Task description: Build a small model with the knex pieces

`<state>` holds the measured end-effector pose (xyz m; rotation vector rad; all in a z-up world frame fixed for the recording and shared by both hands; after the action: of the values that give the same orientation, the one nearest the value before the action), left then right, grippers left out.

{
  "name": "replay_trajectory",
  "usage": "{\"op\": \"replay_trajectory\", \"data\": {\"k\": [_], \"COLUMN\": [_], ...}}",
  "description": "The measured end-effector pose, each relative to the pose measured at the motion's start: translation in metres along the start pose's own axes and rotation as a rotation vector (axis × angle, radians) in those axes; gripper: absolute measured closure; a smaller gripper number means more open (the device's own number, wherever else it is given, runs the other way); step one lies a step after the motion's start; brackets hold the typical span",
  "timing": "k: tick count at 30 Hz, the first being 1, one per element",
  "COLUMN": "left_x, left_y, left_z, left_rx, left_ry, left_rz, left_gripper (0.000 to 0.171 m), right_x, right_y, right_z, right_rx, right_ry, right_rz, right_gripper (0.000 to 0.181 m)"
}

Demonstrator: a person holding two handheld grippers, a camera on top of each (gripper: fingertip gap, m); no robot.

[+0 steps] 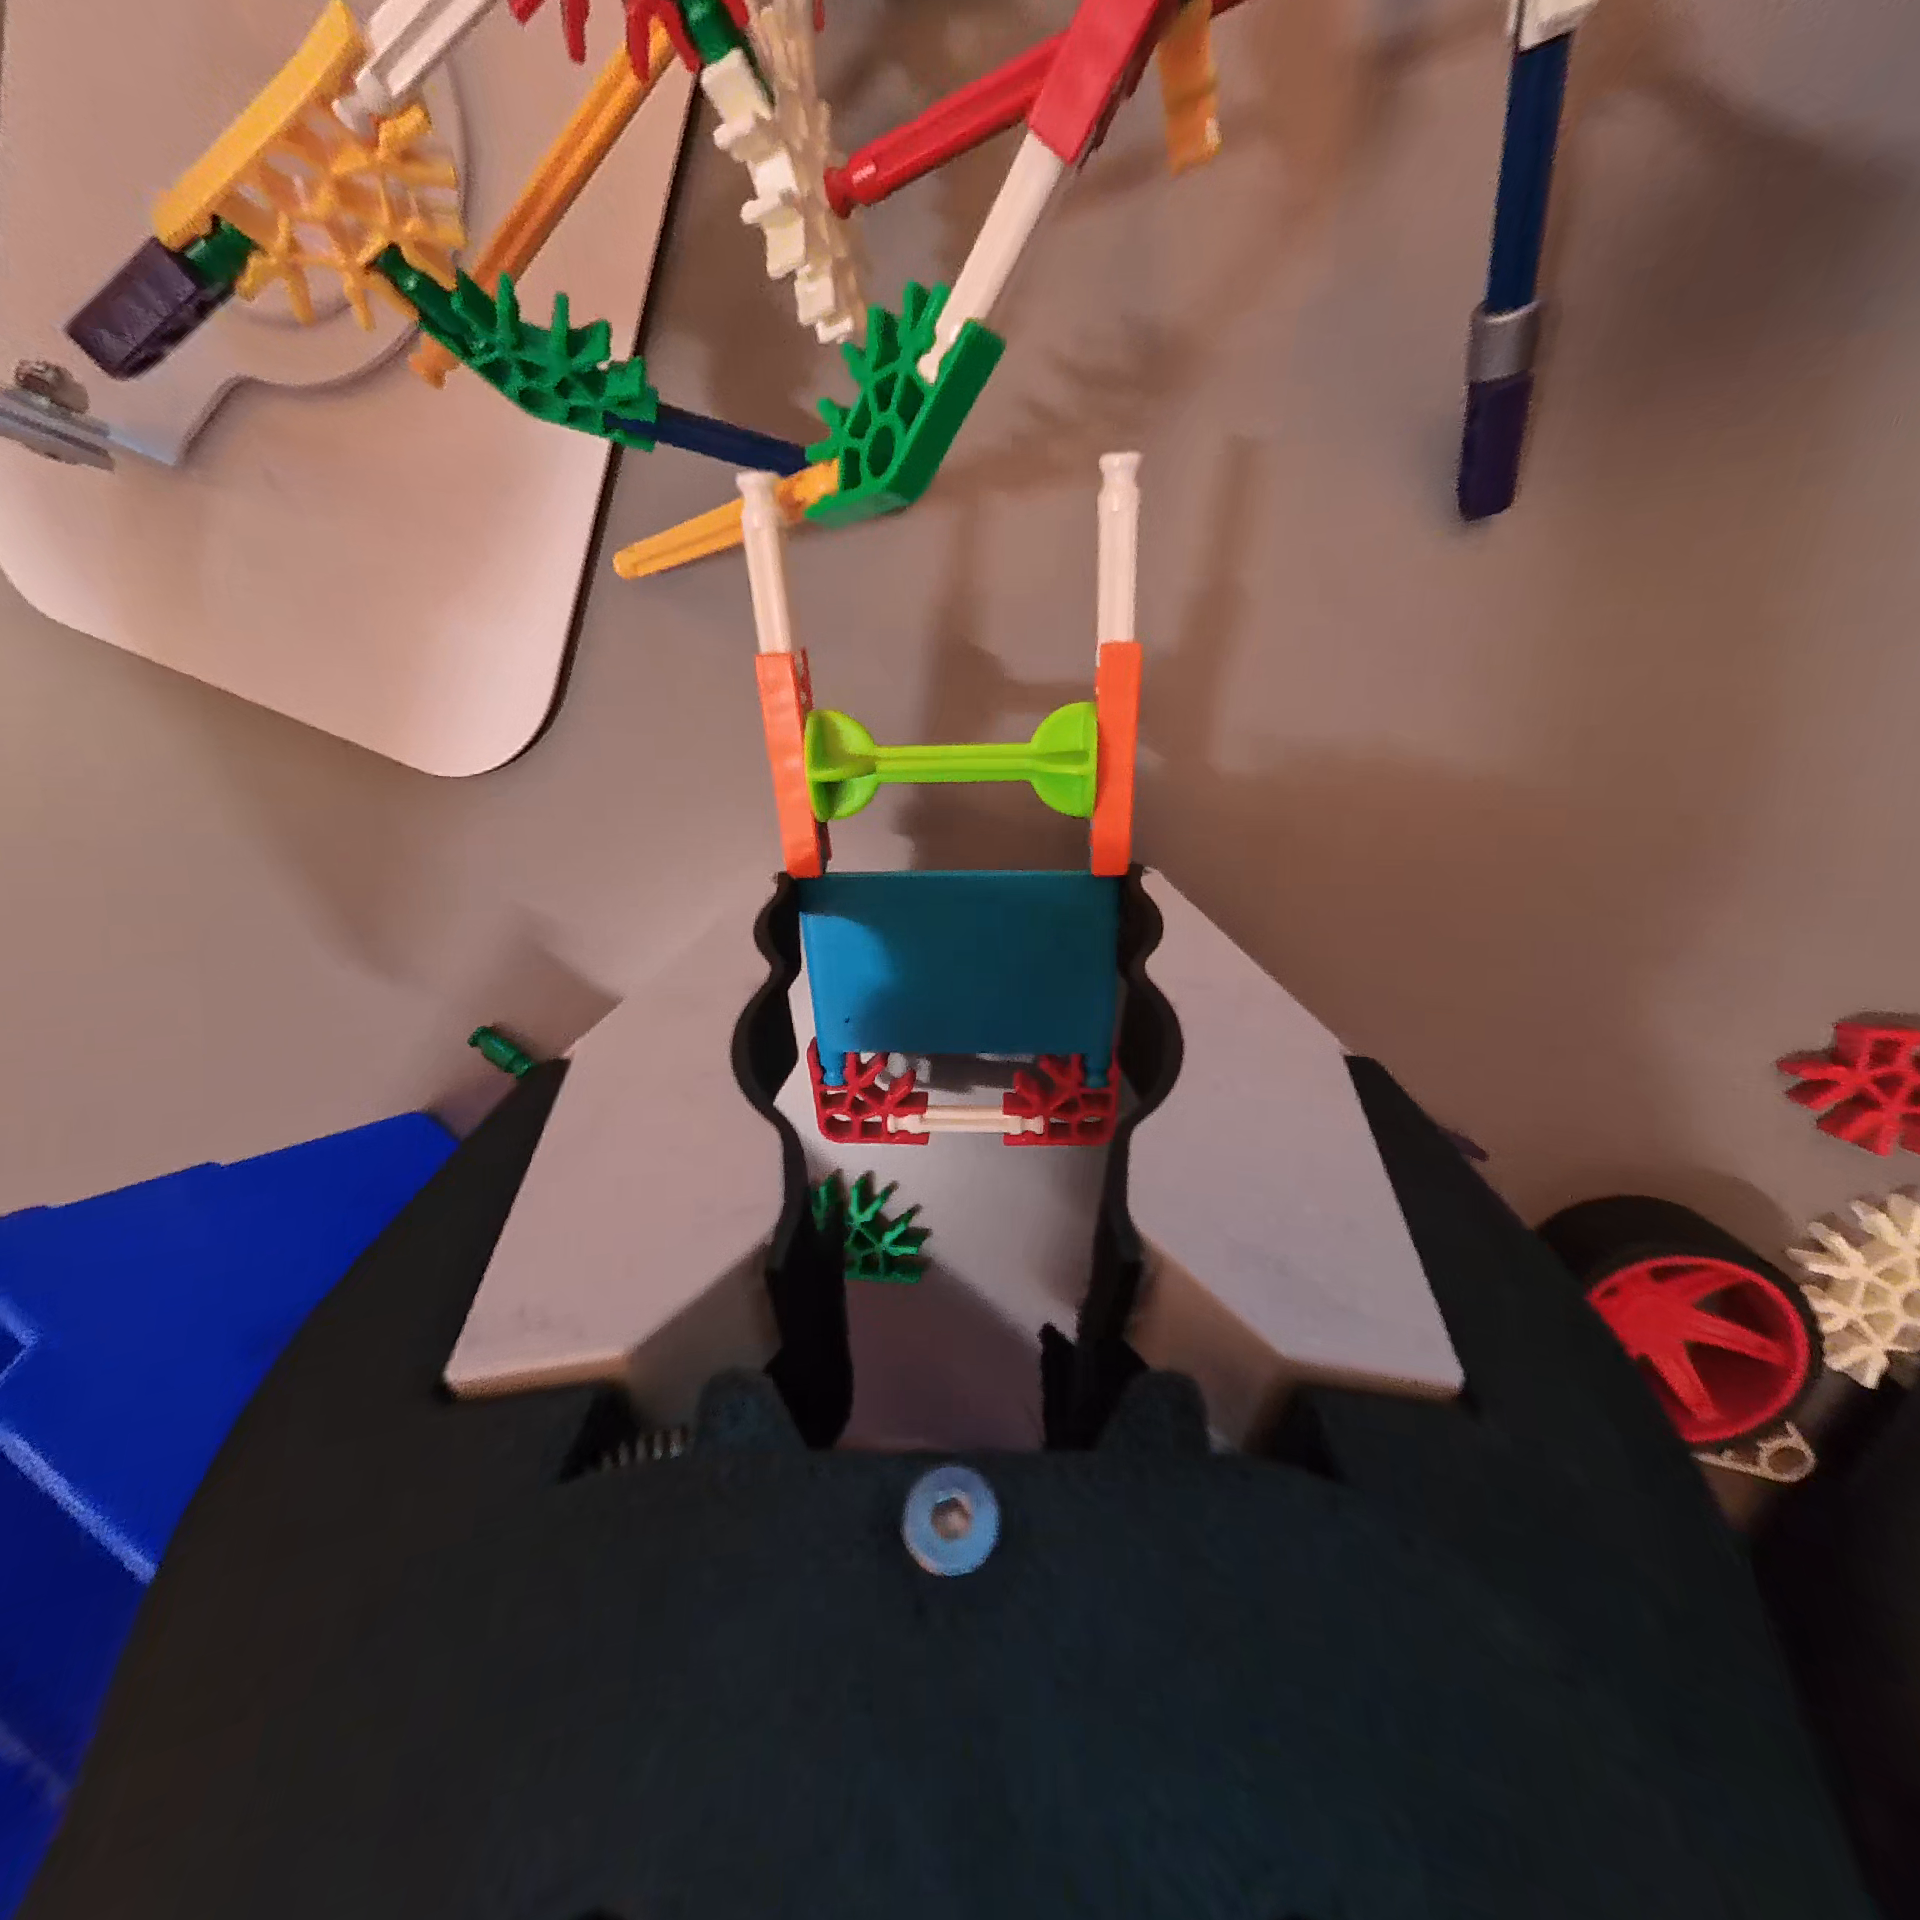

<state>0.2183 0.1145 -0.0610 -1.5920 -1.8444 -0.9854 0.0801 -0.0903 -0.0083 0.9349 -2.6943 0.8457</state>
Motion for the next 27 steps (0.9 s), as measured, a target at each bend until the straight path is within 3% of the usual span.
{"op": "replay_trajectory", "data": {"k": [7,11,15,19,27], "left_x": [-0.003,-0.005,-0.004,-0.003,-0.004], "left_y": [-0.003,-0.002,0.000,0.001,0.000], "left_z": [-0.002,0.001,0.003,0.005,0.007], "left_rx": [0.039,0.034,0.031,0.038,0.025], "left_ry": [-0.004,0.016,0.019,0.005,0.015], "left_rz": [0.032,0.015,-0.001,0.020,0.016], "left_gripper": [0.113,0.113,0.112,0.112,0.112], "right_x": [-0.027,-0.067,-0.093,-0.088,-0.071], "right_y": [-0.008,-0.002,-0.007,-0.025,-0.053], "right_z": [-0.035,-0.043,-0.053,-0.059,-0.045], "right_rx": [0.104,0.137,0.053,-0.076,-0.094], "right_ry": [-0.004,0.138,0.161,0.120,0.137], "right_rz": [-0.118,-0.238,-0.323,-0.423,-0.333], "right_gripper": [0.155,0.152,0.154,0.156,0.152]}}
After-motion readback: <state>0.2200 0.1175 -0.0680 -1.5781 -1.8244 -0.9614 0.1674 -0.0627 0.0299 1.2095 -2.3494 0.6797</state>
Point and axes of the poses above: each gripper's, where its closed fingertips meet, x back along the fingers, z out of its underside, y = z × x across the jaws, the point moved 10 cm from there along x, back along the fingers, and after that the axes turned 15 degrees about -y, right-handed, at the moved point
